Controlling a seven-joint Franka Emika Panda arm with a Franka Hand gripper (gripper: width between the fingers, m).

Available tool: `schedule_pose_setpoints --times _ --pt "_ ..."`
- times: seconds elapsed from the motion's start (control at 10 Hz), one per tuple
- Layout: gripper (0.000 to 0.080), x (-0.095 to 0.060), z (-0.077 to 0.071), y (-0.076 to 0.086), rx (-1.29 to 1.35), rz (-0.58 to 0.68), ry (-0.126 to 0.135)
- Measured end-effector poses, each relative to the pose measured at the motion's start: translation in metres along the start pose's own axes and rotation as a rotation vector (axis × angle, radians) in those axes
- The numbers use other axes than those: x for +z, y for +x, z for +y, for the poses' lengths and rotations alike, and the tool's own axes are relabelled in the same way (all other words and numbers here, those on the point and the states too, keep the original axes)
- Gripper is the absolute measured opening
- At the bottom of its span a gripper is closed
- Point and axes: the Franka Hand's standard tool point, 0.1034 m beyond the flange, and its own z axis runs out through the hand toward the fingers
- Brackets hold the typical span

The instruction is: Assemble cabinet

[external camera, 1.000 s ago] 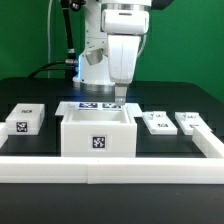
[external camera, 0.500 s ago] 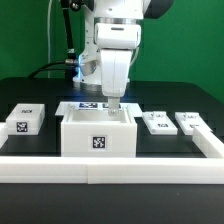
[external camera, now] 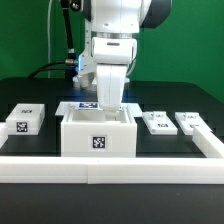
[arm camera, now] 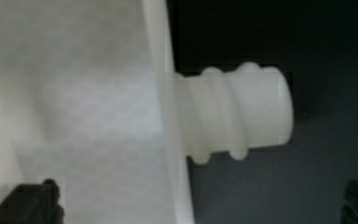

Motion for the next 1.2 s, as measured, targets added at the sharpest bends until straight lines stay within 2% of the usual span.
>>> schedule_pose_setpoints --times 0.1,0.3,0.4,0.5,0.6,0.7,1.2 --pt "0.0772 0.0001 -0.0001 -0.0003 0.001 0.000 0.001" --pt "0.0419 0.0001 -0.0001 -0.0003 0.001 0.000 0.001" --pt "0.0283 0.0001 -0.0001 -0.0003 0.001 0.000 0.001" --pt "0.0283 0.0001 -0.0001 -0.0004 0.001 0.000 0.001" --pt "0.0088 0.0001 -0.0001 -0.0004 0.001 0.000 0.001" --pt "0.0034 -0.0001 0.0002 -0.0004 0.001 0.000 0.000" --pt "0.0034 -0.0001 0.0003 -0.0006 0.002 0.000 0.000"
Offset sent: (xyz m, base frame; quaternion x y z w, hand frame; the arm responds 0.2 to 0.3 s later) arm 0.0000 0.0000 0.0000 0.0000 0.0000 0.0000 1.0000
